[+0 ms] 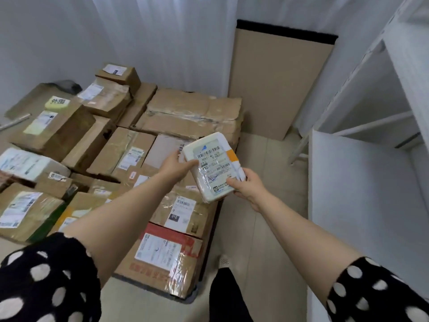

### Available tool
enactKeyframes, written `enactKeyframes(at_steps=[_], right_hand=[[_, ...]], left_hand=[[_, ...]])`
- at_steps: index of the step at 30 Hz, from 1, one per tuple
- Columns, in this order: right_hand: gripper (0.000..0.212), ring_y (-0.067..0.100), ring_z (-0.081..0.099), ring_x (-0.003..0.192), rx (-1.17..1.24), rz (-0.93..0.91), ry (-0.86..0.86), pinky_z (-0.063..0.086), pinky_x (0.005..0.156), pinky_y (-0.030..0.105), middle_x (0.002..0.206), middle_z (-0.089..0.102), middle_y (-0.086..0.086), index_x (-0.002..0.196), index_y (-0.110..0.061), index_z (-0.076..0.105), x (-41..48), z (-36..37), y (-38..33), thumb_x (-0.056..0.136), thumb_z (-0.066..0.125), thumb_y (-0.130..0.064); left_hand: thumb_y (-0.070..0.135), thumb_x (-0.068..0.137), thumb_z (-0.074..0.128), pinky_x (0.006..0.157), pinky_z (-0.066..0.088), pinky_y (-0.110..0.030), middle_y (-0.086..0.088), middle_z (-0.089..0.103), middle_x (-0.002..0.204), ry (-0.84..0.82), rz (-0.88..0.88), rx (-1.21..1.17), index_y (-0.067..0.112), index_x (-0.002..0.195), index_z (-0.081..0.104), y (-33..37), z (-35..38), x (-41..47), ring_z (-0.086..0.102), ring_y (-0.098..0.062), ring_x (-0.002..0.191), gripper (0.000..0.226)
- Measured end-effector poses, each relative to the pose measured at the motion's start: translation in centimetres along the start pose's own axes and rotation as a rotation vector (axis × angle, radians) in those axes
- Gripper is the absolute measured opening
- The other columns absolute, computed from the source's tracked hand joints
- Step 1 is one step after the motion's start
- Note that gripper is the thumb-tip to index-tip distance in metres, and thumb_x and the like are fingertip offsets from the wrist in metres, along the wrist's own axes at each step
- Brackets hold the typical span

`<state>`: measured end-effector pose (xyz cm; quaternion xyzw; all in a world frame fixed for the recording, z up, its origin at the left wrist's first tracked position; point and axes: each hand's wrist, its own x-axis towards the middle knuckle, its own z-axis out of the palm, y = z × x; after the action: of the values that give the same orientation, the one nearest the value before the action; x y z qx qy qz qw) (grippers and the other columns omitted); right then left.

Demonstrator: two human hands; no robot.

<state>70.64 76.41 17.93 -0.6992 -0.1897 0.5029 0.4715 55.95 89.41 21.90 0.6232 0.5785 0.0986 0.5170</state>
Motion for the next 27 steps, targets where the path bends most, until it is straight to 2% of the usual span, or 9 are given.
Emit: enactKeyframes(at_steps=[3, 4, 7, 9, 14, 16, 19, 23, 27], right_hand=[[0.017, 0.011, 0.059, 0.074, -0.092, 0.018, -0.066, 0.047, 0.058, 0.017, 0.092, 0.065, 0.003, 0.092, -0.016, 0.057, 5.9, -1.3, -0.6, 0.087, 0.064, -0.001], [0.018, 0.013, 0.062, 0.078, -0.123, 0.019, -0.094, 0.049, 0.062, 0.018, 0.096, 0.066, 0.006, 0.098, -0.012, 0.058, 7.8, -1.5, -0.5, 0.086, 0.064, 0.000], [0.034, 0.027, 0.064, 0.101, -0.234, 0.043, -0.165, 0.053, 0.089, 0.038, 0.113, 0.066, 0.013, 0.115, -0.003, 0.056, 12.8, -1.6, -0.1, 0.083, 0.069, -0.002], [0.045, 0.025, 0.062, 0.104, -0.306, 0.052, -0.191, 0.050, 0.095, 0.042, 0.117, 0.064, 0.013, 0.122, -0.005, 0.053, 15.5, -1.5, 0.0, 0.081, 0.070, -0.005], [0.050, 0.024, 0.063, 0.104, -0.409, 0.085, -0.198, 0.051, 0.089, 0.039, 0.114, 0.063, 0.009, 0.119, -0.008, 0.053, 20.6, -0.1, 1.8, 0.076, 0.074, -0.019], [0.046, 0.022, 0.062, 0.104, -0.424, 0.107, -0.181, 0.051, 0.090, 0.037, 0.113, 0.063, 0.008, 0.119, -0.006, 0.054, 21.7, 0.7, 2.8, 0.079, 0.074, -0.018], [0.037, 0.019, 0.059, 0.099, -0.465, 0.133, -0.159, 0.047, 0.082, 0.030, 0.108, 0.062, 0.003, 0.118, -0.006, 0.054, 22.5, 1.9, 4.1, 0.085, 0.068, -0.015], [0.035, 0.022, 0.057, 0.096, -0.498, 0.189, -0.157, 0.050, 0.089, 0.041, 0.104, 0.058, 0.005, 0.123, -0.008, 0.050, 22.9, 2.8, 5.5, 0.091, 0.059, -0.015], [0.039, 0.029, 0.059, 0.107, -0.594, 0.181, -0.180, 0.049, 0.092, 0.044, 0.117, 0.059, 0.012, 0.130, -0.007, 0.046, 23.0, 3.3, 5.3, 0.093, 0.055, -0.016]], left_hand=[[0.021, 0.090, 0.064, 0.094, 0.044, -0.038, -0.011, 0.033, 0.152, 0.021, -0.016, 0.008, 0.018, 0.152, 0.018, 1.1, 0.8, 4.9, 0.044, -0.029, 0.128, 0.077], [0.020, 0.091, 0.064, 0.092, 0.042, -0.034, -0.010, 0.032, 0.152, 0.021, -0.020, 0.006, 0.019, 0.152, 0.018, 0.9, 1.0, 6.3, 0.041, -0.028, 0.131, 0.077], [0.017, 0.090, 0.063, 0.086, 0.042, -0.031, -0.009, 0.037, 0.149, -0.012, -0.088, 0.001, 0.019, 0.152, 0.020, -0.4, 1.7, 10.0, 0.047, -0.025, 0.125, 0.076], [0.016, 0.091, 0.063, 0.085, 0.045, -0.031, -0.010, 0.044, 0.143, -0.031, -0.144, 0.003, 0.015, 0.149, 0.028, -1.7, 2.1, 12.0, 0.052, -0.023, 0.115, 0.067], [0.019, 0.090, 0.063, 0.080, 0.051, -0.034, -0.011, 0.059, 0.124, 0.017, -0.236, 0.050, 0.011, 0.136, 0.049, -5.0, 2.5, 15.3, 0.058, -0.024, 0.100, 0.049], [0.021, 0.091, 0.062, 0.077, 0.051, -0.034, -0.011, 0.059, 0.122, 0.035, -0.257, 0.088, 0.009, 0.135, 0.050, -6.3, 2.6, 16.0, 0.059, -0.025, 0.101, 0.048], [0.022, 0.090, 0.062, 0.086, 0.051, -0.038, -0.012, 0.059, 0.123, 0.026, -0.290, 0.142, 0.007, 0.133, 0.052, -8.1, 2.5, 16.7, 0.059, -0.028, 0.107, 0.046], [0.025, 0.092, 0.058, 0.093, 0.049, -0.043, -0.011, 0.061, 0.122, -0.009, -0.297, 0.250, 0.008, 0.130, 0.055, -9.6, 2.6, 17.0, 0.059, -0.028, 0.108, 0.042], [0.021, 0.094, 0.055, 0.090, 0.049, -0.041, -0.011, 0.060, 0.123, -0.050, -0.271, 0.310, 0.011, 0.132, 0.053, -10.7, 2.7, 17.4, 0.058, -0.029, 0.108, 0.039]])
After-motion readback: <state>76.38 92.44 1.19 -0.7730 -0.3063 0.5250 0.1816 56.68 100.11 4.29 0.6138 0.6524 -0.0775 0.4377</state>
